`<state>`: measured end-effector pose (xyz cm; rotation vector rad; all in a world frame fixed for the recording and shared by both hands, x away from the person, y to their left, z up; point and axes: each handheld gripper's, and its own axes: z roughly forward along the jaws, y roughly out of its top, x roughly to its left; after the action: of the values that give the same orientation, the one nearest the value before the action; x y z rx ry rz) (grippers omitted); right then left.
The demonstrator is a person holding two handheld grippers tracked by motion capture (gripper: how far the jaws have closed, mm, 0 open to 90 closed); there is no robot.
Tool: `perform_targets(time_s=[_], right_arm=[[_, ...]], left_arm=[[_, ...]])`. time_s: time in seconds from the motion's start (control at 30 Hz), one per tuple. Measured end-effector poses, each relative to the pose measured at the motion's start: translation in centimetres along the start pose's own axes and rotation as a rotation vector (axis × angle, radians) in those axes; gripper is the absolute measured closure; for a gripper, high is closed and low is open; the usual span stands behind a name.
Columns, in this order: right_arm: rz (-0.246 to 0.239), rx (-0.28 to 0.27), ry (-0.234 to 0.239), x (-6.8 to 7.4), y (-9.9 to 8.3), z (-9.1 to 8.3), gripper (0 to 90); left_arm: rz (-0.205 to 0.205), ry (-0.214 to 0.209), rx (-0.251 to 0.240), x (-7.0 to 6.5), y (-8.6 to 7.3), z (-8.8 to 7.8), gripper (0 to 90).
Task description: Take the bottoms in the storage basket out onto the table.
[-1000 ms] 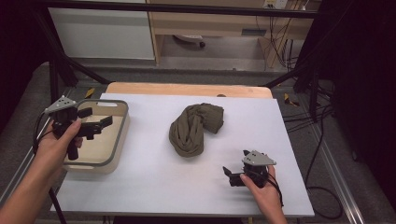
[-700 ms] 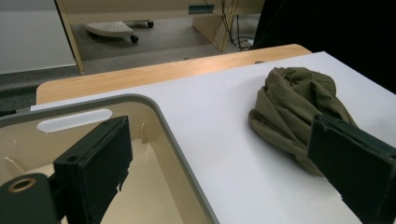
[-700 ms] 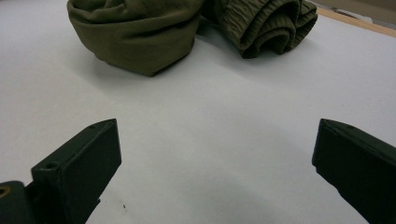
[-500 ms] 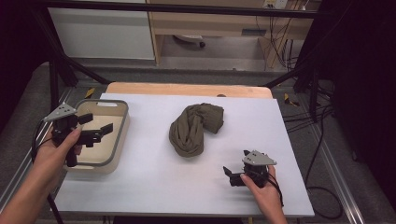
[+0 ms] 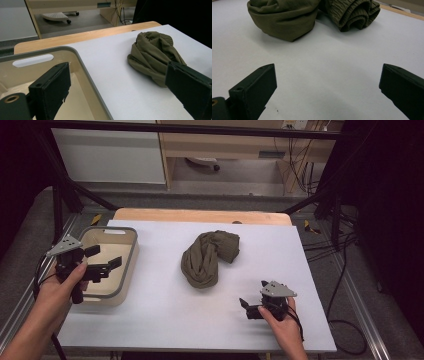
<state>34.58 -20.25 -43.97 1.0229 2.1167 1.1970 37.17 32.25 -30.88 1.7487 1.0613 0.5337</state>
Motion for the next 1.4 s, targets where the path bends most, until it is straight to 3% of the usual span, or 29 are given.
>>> perform_targets(time_s=[0.33,0.67,1.0,1.4], right_arm=[[0.005,0.000,0.001,0.0,0.0,0.0,2.0],[0.010,-0.008,0.000,0.0,0.0,-0.2,2.0],[0.006,-0.006,-0.005,-0.1,0.0,-0.2,2.1],[-0.002,-0.004,-0.008,-0.1,0.0,-0.3,2.1]], left_arm=[[-0.024,-0.011,-0.018,-0.5,-1.0,-0.3,6.4],[-0.032,-0.021,-0.002,-0.9,-2.6,0.0,6.4],[-0.003,-0.004,0.021,-1.5,-4.5,0.5,6.3],[0.057,0.017,0.053,-2.2,-5.7,0.9,6.2]])
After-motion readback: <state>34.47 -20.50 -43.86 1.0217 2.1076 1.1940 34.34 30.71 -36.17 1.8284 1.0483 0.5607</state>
